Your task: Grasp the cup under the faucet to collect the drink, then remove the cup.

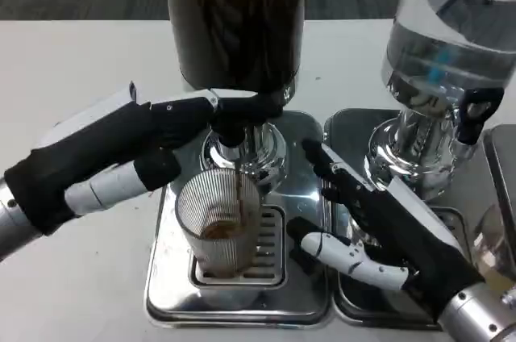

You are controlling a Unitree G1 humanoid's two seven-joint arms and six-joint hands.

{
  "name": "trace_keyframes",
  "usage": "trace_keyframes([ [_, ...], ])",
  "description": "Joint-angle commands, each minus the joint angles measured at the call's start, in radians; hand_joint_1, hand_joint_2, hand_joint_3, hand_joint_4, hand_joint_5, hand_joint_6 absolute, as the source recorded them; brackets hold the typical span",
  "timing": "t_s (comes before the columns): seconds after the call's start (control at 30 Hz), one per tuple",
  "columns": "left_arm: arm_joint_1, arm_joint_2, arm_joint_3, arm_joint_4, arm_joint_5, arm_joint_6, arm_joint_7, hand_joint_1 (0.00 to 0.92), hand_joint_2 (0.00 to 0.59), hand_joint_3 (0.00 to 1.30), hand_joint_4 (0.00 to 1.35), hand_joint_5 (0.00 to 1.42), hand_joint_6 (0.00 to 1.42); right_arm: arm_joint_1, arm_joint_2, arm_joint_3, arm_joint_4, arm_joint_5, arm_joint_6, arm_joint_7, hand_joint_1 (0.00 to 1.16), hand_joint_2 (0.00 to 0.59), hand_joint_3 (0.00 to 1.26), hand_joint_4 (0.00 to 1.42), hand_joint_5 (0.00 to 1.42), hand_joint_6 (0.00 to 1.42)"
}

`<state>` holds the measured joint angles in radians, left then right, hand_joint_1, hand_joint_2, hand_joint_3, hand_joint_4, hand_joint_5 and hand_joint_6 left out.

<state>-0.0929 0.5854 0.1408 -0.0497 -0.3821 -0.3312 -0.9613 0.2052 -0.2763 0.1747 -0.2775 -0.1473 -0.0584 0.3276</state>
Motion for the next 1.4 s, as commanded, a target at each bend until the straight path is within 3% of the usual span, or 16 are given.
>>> trace_keyframes([
  [0.03, 0.015, 0.017, -0.009, -0.023, 0.001, -0.004, -0.02, 0.0, 0.065, 0.25, 0.15, 0.18, 0.09, -0.023, 0.002, 0.016, 0.014, 0.004, 0.011, 0.006, 0.46, 0.219, 0.0, 0.0, 0.0, 0.05],
  [0.6, 0.017, 0.018, -0.006, -0.026, 0.001, -0.001, -0.01, 0.0, 0.068, 0.25, 0.15, 0.18, 0.1, -0.087, 0.002, 0.081, 0.077, -0.028, -0.019, 0.002, 0.49, 0.212, 0.0, 0.0, 0.0, 0.0],
  [0.87, 0.019, 0.019, -0.004, -0.029, 0.002, 0.001, -0.008, 0.0, 0.072, 0.25, 0.16, 0.18, 0.1, -0.126, 0.021, 0.095, 0.214, -0.004, -0.135, 0.004, 0.52, 0.201, 0.0, 0.0, 0.0, 0.0],
  [1.4, 0.014, 0.018, -0.003, -0.02, 0.005, 0.0, -0.001, 0.0, 0.073, 0.26, 0.16, 0.18, 0.09, -0.181, 0.058, 0.094, 0.302, -0.01, -0.199, -0.013, 0.52, 0.201, 0.0, 0.0, 0.0, 0.0],
])
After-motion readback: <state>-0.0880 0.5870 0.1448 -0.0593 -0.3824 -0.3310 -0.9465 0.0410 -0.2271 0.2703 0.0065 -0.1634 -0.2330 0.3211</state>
